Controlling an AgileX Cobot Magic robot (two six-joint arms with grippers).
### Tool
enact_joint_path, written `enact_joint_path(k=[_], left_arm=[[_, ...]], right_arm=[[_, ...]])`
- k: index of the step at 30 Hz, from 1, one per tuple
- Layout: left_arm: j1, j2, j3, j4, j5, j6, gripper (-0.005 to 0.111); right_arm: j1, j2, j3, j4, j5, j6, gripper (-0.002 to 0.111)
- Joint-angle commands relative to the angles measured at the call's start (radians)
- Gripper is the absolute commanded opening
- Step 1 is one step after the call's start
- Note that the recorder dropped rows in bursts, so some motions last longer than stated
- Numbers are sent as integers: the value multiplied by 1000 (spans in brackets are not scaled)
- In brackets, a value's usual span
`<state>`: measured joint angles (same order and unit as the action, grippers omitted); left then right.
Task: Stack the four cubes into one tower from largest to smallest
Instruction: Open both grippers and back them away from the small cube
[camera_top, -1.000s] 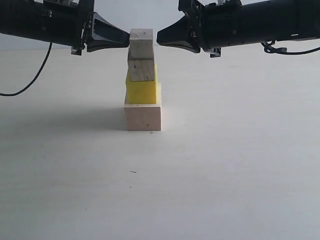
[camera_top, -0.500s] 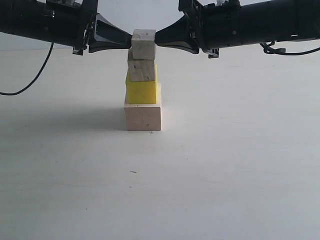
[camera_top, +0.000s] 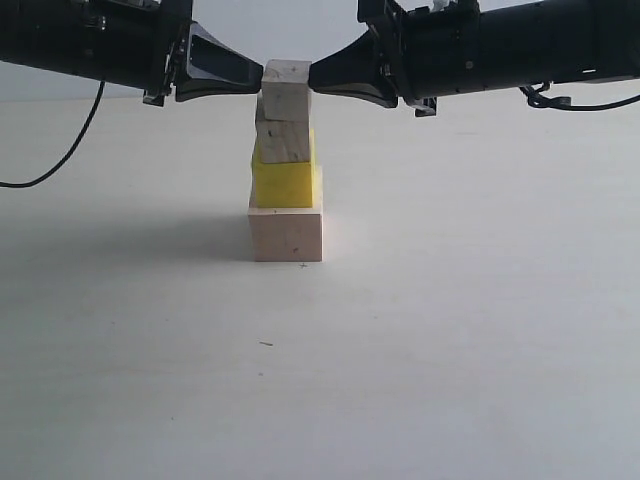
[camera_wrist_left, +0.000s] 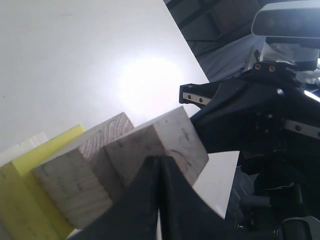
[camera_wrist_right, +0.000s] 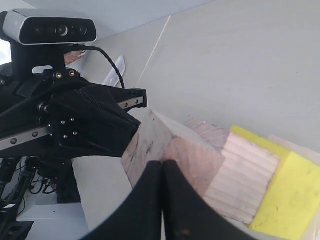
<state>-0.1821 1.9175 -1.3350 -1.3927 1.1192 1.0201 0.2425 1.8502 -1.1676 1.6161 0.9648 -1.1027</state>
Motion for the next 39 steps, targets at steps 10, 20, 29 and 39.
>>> enact_joint_path(k=[10,20,29,39], left_arm=[[-3,-12,-8,-10,1,-3,0],[-3,-12,-8,-10,-1,-3,0],[20,-12,-8,-10,3,-3,0],[22,-27,-8,-3,-4,-3,0]], right_arm=[[2,1,-7,6,-2,-6,0],[2,20,-55,16,11,-2,0],[2,24,-101,23,32,-16,0],[2,18,-123,-99,-11,57,0]])
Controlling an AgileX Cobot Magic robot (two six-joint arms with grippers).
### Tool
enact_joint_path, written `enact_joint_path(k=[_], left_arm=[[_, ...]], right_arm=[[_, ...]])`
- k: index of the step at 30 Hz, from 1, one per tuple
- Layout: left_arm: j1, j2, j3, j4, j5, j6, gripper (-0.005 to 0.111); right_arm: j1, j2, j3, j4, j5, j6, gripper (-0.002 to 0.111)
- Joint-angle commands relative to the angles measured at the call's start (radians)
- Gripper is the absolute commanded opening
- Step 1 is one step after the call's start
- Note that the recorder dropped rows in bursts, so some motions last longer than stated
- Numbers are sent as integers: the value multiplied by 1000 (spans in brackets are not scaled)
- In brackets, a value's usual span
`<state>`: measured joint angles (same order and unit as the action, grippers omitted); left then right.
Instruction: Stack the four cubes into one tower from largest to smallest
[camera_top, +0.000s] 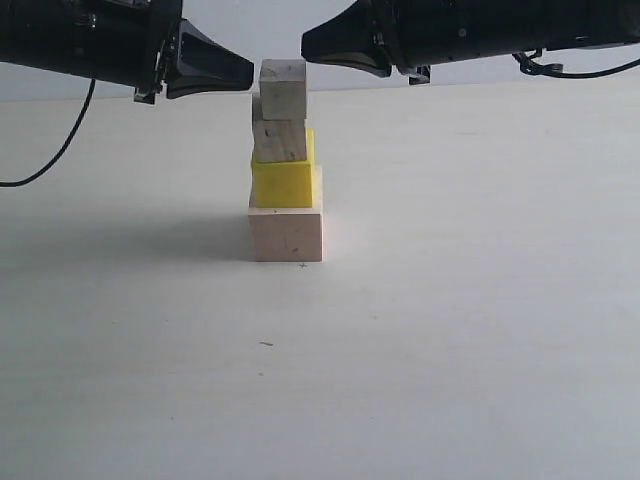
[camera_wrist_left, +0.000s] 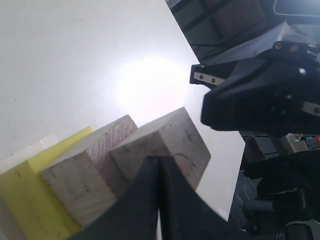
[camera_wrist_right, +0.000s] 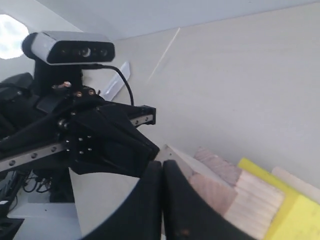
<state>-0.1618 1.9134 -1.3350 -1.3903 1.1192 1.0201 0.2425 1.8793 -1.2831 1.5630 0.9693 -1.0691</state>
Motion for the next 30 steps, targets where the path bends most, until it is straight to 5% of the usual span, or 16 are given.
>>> enact_joint_path(k=[1,9,30], left_arm=[[2,-25,-8,1,-8,-3,0],[2,-27,-8,51,-59,-29,0],[2,-27,-8,72,-69,-38,0]], right_arm=[[2,-16,-8,-45,-27,24,0],[2,-56,-8,-229,-123,181,0],[55,-15,-8,-170,-86,176,0]])
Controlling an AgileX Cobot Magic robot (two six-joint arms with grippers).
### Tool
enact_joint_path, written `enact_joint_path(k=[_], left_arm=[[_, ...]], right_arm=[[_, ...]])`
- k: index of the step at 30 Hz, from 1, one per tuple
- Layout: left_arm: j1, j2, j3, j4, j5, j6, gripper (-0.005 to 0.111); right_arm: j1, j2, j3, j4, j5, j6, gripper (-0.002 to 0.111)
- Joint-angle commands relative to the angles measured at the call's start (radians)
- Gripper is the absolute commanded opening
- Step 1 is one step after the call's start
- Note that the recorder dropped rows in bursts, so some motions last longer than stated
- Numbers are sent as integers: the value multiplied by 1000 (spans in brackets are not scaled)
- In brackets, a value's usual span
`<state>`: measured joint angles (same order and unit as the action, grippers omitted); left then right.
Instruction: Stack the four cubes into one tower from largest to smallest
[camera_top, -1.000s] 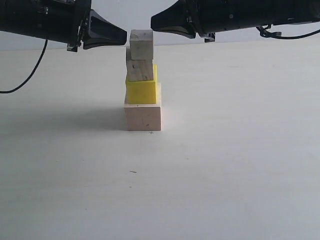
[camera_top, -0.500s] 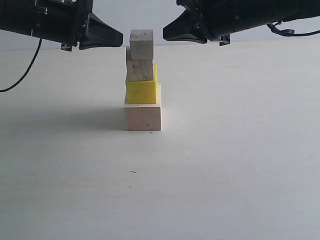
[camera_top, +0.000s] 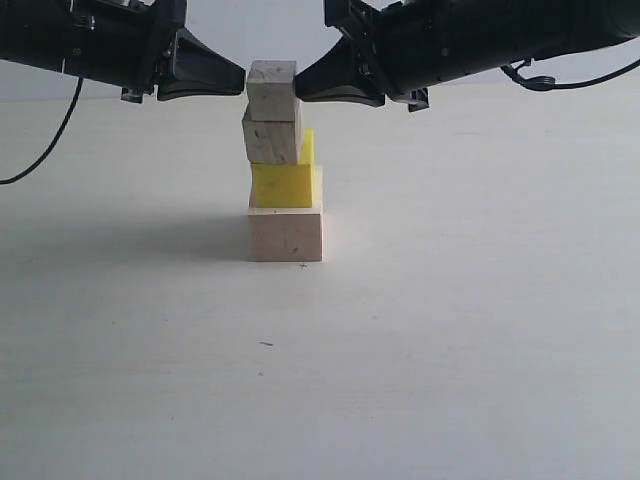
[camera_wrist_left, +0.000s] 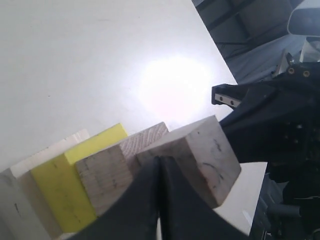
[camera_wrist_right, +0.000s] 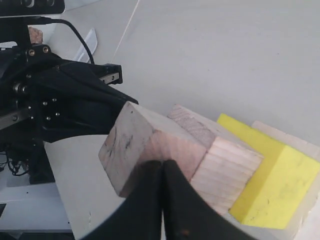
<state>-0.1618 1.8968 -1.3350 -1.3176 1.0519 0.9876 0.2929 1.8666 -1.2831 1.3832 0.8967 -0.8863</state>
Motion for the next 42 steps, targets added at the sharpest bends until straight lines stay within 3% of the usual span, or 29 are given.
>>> enact_joint_path(k=[1,25,34,42], left_arm=[[2,-10,-8,-1,4,-5,0],[2,-7,-8,111,-6,-67,0],[0,-4,-6,128,-6,-73,0],[-3,-4,-6,128,0,-69,0]], right_arm=[[4,-2,-8,10,-15,-6,0],[2,-2,-8,7,-37,-6,0],[2,-2,-8,-144,-81,105,0],[2,-2,-8,-146,-80,112,0]])
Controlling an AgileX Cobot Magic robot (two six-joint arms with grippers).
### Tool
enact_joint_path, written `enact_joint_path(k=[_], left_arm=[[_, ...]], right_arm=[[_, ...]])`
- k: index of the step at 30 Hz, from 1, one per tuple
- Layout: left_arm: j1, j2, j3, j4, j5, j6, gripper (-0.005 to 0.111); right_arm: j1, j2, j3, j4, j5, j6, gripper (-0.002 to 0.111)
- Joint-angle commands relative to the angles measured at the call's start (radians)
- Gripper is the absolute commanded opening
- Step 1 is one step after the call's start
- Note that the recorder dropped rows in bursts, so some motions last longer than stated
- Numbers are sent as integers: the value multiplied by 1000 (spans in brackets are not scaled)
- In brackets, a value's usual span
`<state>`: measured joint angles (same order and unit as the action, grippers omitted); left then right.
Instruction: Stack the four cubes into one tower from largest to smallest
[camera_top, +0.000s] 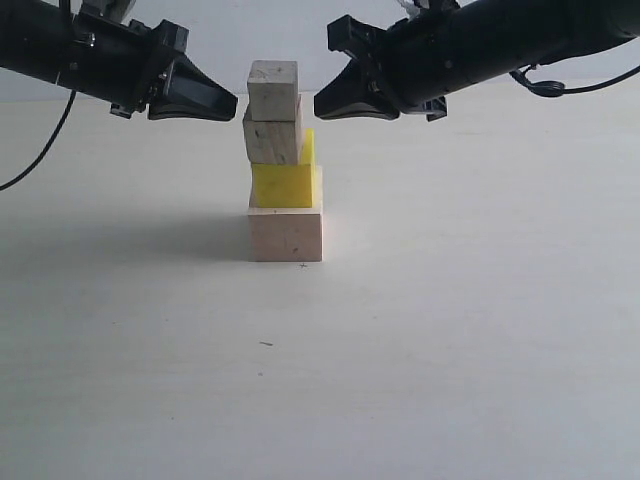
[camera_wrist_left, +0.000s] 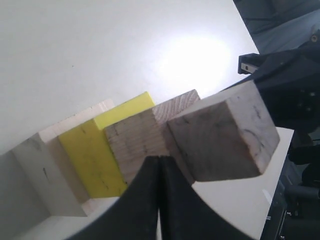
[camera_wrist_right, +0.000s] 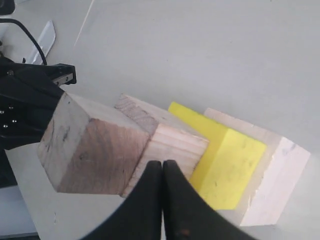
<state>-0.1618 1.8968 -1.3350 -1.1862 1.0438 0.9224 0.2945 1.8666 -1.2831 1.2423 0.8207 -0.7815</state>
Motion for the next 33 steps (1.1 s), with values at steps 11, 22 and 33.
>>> enact_joint_path(k=[11,22,33], left_arm=[[-22,0,-6,7,-8,2,0],[-22,0,-6,7,-8,2,0],[-22,0,-6,17,-12,-6,0]], right_arm=[[1,-2,-8,-23,-4,26,0],[1,-2,-8,-23,-6,28,0],[1,-2,-8,-23,-27,50,0]])
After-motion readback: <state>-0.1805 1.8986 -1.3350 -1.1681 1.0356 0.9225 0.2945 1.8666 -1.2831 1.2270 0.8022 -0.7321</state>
